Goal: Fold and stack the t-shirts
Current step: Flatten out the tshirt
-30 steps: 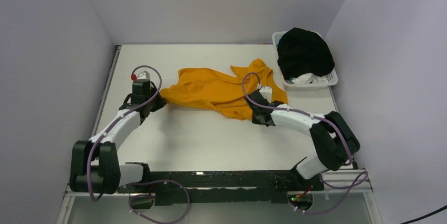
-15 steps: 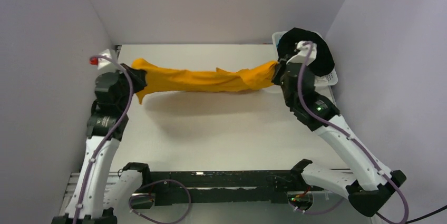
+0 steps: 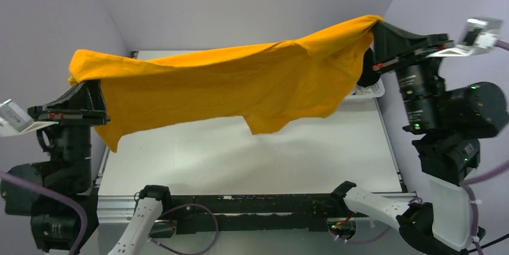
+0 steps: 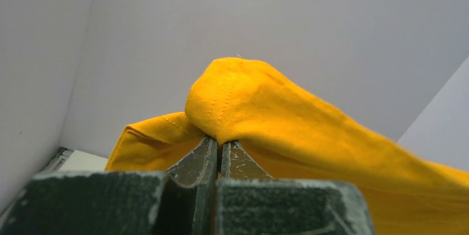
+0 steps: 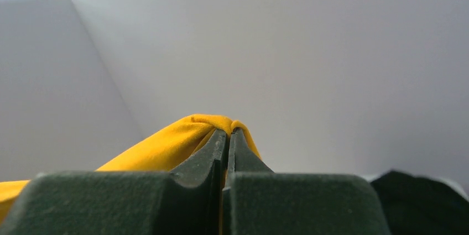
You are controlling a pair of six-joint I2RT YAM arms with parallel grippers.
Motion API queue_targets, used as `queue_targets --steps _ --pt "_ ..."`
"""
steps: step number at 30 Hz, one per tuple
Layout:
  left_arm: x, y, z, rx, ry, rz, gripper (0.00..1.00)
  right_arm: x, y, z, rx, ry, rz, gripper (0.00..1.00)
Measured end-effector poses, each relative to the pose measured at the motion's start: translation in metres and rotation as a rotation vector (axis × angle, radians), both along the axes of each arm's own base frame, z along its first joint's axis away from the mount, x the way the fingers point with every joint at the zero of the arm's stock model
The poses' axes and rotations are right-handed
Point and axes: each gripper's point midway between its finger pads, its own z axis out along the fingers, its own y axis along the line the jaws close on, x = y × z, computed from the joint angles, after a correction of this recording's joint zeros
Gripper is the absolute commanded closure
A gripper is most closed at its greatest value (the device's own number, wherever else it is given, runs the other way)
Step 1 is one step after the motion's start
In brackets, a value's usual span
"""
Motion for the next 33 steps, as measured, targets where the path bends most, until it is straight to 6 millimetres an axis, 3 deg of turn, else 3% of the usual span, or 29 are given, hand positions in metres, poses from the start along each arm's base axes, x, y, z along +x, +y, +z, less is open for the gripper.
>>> queue_targets --steps 3,6,10,13,15,17,19,20,21,23,24,25,26,28,30,33 --pt "-0.015 0.000 0.013 0.013 -0.029 -0.001 1.00 -0.016 -0.010 0.032 0.007 -0.093 -0.006 1.00" --pt "-0.018 0.001 0.016 0.020 -0.026 0.003 1.00 -0.014 -0.013 0.044 -0.013 -0.139 -0.040 1.00" --pt "-0.002 0.000 0.006 0.022 0.015 0.006 1.00 0.023 -0.006 0.037 -0.071 -0.127 -0.146 1.00" --pt "0.034 0.000 -0.022 0.025 0.116 0.016 0.99 0.073 0.008 0.006 -0.143 -0.059 -0.253 1.00" --pt "0.070 0.000 -0.054 0.024 0.217 0.033 0.98 0.120 0.018 -0.036 -0.216 0.026 -0.322 1.00" --pt "0.115 0.002 -0.104 0.014 0.360 0.063 0.95 0.165 0.021 -0.081 -0.279 0.118 -0.359 1.00" --pt "0.164 0.004 -0.174 0.013 0.560 0.098 0.86 0.224 0.019 -0.152 -0.340 0.249 -0.371 1.00" --pt "0.181 0.005 -0.204 0.015 0.642 0.110 0.73 0.245 0.016 -0.185 -0.361 0.309 -0.375 0.97" --pt "0.199 0.004 -0.238 0.021 0.736 0.118 0.46 0.269 0.012 -0.230 -0.386 0.387 -0.369 0.88" --pt "0.230 0.004 -0.312 0.050 0.932 0.123 0.12 0.305 0.009 -0.318 -0.434 0.533 -0.339 0.51" --pt "0.241 0.004 -0.350 0.061 1.038 0.123 0.01 0.317 0.009 -0.353 -0.446 0.593 -0.325 0.32" --pt "0.248 0.005 -0.379 0.073 1.116 0.121 0.01 0.328 0.009 -0.394 -0.471 0.664 -0.308 0.08" --pt "0.254 0.006 -0.414 0.073 1.209 0.122 0.01 0.338 0.010 -0.438 -0.506 0.733 -0.282 0.01" --pt "0.260 0.007 -0.454 0.078 1.325 0.119 0.01 0.346 0.016 -0.495 -0.536 0.835 -0.247 0.00" --pt "0.267 0.007 -0.481 0.078 1.399 0.110 0.01 0.353 0.022 -0.534 -0.568 0.905 -0.222 0.00" --pt "0.276 0.003 -0.486 0.068 1.412 0.084 0.01 0.356 0.028 -0.552 -0.586 0.937 -0.205 0.00"
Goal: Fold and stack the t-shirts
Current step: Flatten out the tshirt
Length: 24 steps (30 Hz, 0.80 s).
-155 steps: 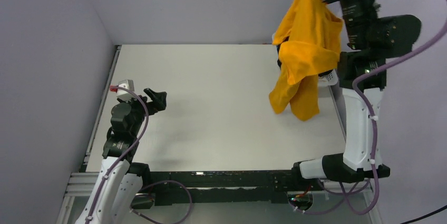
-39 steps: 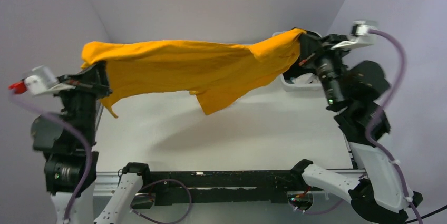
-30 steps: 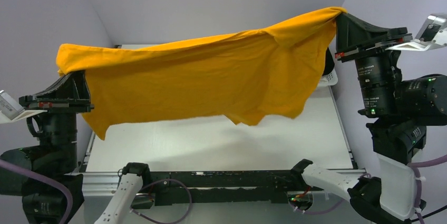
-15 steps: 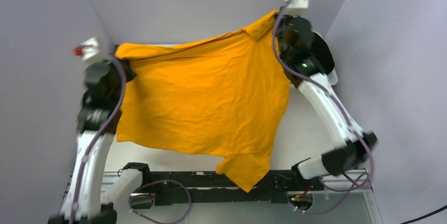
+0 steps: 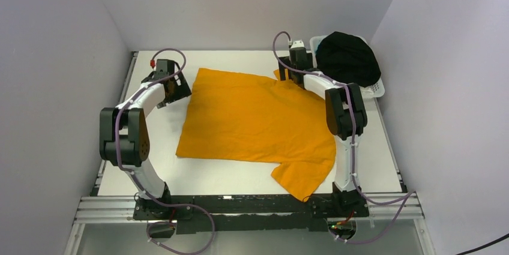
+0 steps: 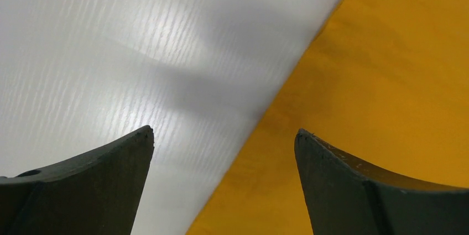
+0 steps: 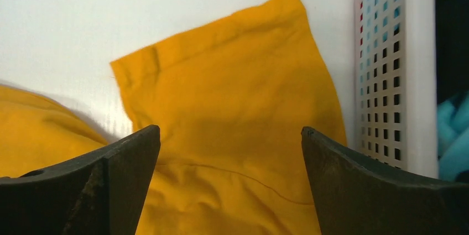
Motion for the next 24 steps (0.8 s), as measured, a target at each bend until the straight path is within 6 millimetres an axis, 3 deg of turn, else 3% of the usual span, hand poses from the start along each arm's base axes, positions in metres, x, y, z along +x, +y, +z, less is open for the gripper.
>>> queue_targets --steps 4,8,12,14,17,20,24 --pt "0.017 -0.013 0.022 -0.057 -0.078 -0.040 0.01 0.003 0.005 0.025 0.009 -0.046 0.001 0.00" --pt "0.023 -0.028 0.040 -0.125 -0.142 -0.093 0.01 -0.003 0.005 0.075 0.054 -0.119 -0.026 0.00" --pt "0.021 -0.059 0.055 -0.222 -0.216 -0.186 0.01 -0.040 0.007 0.127 0.157 -0.188 -0.056 0.00" --pt "0.016 -0.080 0.052 -0.276 -0.226 -0.243 0.01 -0.068 0.010 0.137 0.205 -0.196 -0.058 0.00" --pt "0.007 -0.112 0.035 -0.354 -0.188 -0.329 0.01 -0.112 0.019 0.125 0.276 -0.160 -0.048 0.00" --pt "-0.002 -0.134 0.010 -0.414 -0.129 -0.382 0.01 -0.143 0.022 0.083 0.301 -0.062 -0.056 0.00" --pt "-0.017 -0.135 -0.031 -0.434 -0.028 -0.360 0.01 -0.163 0.020 0.017 0.297 0.101 -0.091 0.00"
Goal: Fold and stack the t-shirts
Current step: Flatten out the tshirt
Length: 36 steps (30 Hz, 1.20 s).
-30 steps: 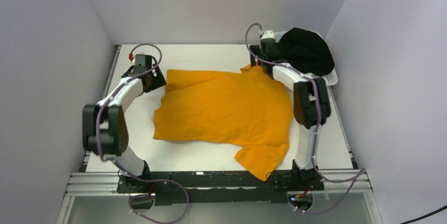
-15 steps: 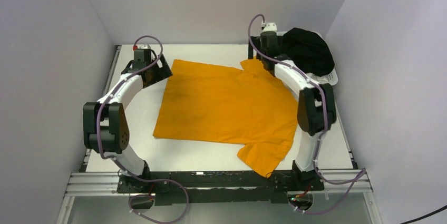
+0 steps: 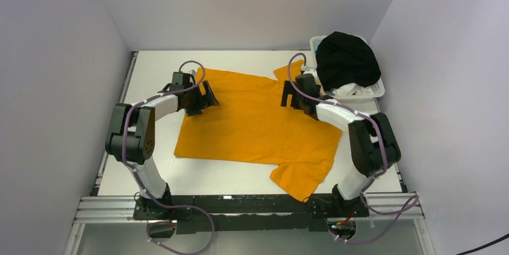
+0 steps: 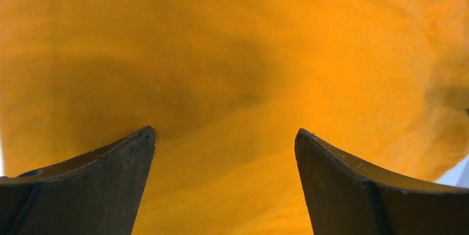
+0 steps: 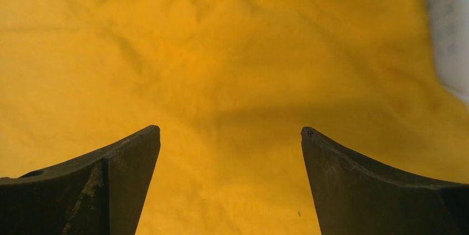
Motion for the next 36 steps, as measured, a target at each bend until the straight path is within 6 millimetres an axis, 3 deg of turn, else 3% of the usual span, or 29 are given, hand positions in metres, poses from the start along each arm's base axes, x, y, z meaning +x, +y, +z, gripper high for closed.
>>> queue_targets --steps 3,7,16,20,25,28,33,36 --pt "0.005 0.004 0.001 -0.016 -0.013 0.018 0.01 0.003 0.004 -0.031 -0.005 0.075 -0.002 0.00" --pt "0.008 0.016 -0.001 -0.051 -0.014 0.056 0.01 0.021 0.014 -0.060 -0.008 0.133 0.006 0.00" --pt "0.012 0.047 -0.001 -0.061 -0.015 0.154 0.01 0.075 0.060 -0.054 0.078 0.090 0.087 0.00" --pt "0.017 0.078 0.000 -0.060 0.011 0.242 0.00 0.099 0.086 -0.052 0.100 0.065 0.123 0.00" --pt "0.040 0.113 0.000 -0.037 0.033 0.335 0.01 0.119 0.106 -0.050 0.124 0.051 0.147 0.00" --pt "0.055 0.118 0.002 -0.028 0.035 0.345 0.01 0.128 0.112 -0.047 0.120 0.057 0.151 0.00" --pt "0.059 0.121 0.013 -0.015 0.025 0.347 0.01 0.132 0.109 -0.034 0.087 0.052 0.154 0.00" --pt "0.043 0.123 0.030 0.017 -0.001 0.368 0.01 0.106 0.094 -0.018 0.071 0.049 0.142 0.00"
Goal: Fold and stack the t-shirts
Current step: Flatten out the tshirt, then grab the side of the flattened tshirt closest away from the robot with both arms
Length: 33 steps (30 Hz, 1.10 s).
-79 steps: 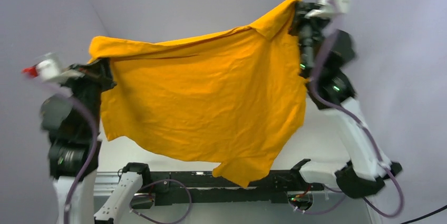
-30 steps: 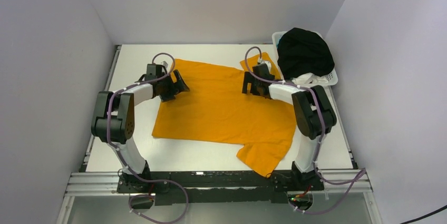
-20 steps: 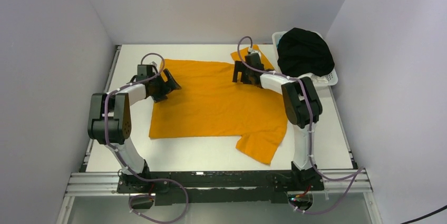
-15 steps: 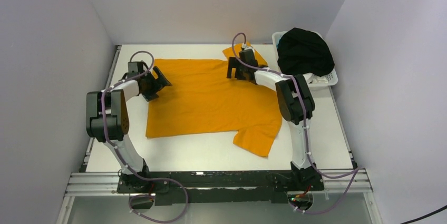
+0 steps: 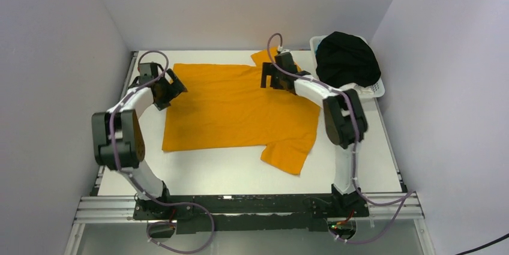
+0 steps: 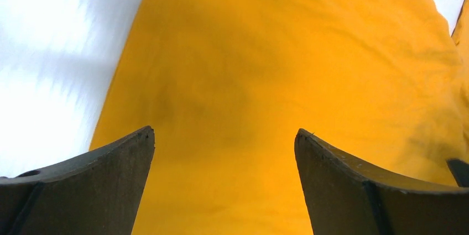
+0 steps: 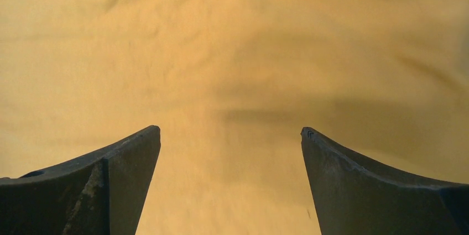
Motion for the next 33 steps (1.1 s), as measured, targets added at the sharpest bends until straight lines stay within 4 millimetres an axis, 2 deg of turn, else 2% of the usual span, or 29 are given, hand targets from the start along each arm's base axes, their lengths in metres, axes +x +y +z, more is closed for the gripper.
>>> queue_targets --steps 2,3,6,8,11,15,18,19,22,28,29,31,33 --pt "-0.022 0.002 0.018 0.048 -0.010 0.032 0.01 -0.025 -0.013 0.017 0.001 -0.014 -0.010 0.00" --pt "-0.036 0.003 0.029 0.091 -0.023 0.057 0.00 -0.045 -0.022 0.028 0.001 -0.020 -0.018 0.00" --pt "-0.076 -0.011 0.060 0.163 -0.081 0.097 0.01 -0.088 -0.042 0.066 0.038 -0.077 -0.039 0.00" --pt "-0.106 -0.022 0.066 0.171 -0.103 0.107 0.01 -0.115 -0.051 0.087 0.077 -0.124 -0.040 0.00" --pt "-0.149 -0.012 0.048 0.177 -0.068 0.184 0.01 -0.150 -0.060 0.094 0.122 -0.155 -0.034 0.00" --pt "-0.211 0.001 -0.005 0.184 0.040 0.274 0.01 -0.184 -0.069 0.069 0.130 -0.099 -0.035 0.00" --pt "-0.239 0.008 -0.031 0.192 0.078 0.315 0.06 -0.193 -0.073 0.056 0.113 -0.055 -0.036 0.00" --pt "-0.243 0.009 -0.035 0.188 0.079 0.332 0.07 -0.194 -0.073 0.055 0.113 -0.050 -0.038 0.00" --pt "-0.246 0.016 -0.041 0.172 0.052 0.389 0.19 -0.196 -0.073 0.055 0.117 -0.047 -0.038 0.00" --pt "-0.232 0.023 -0.046 0.121 -0.002 0.484 0.31 -0.197 -0.073 0.054 0.117 -0.040 -0.035 0.00" --pt "-0.227 0.024 -0.046 0.111 -0.009 0.499 0.35 -0.197 -0.073 0.054 0.117 -0.041 -0.035 0.00" --pt "-0.218 0.026 -0.046 0.095 -0.022 0.517 0.51 -0.197 -0.073 0.054 0.116 -0.040 -0.035 0.00" --pt "-0.212 0.027 -0.049 0.087 -0.022 0.532 0.58 -0.197 -0.073 0.053 0.115 -0.037 -0.035 0.00"
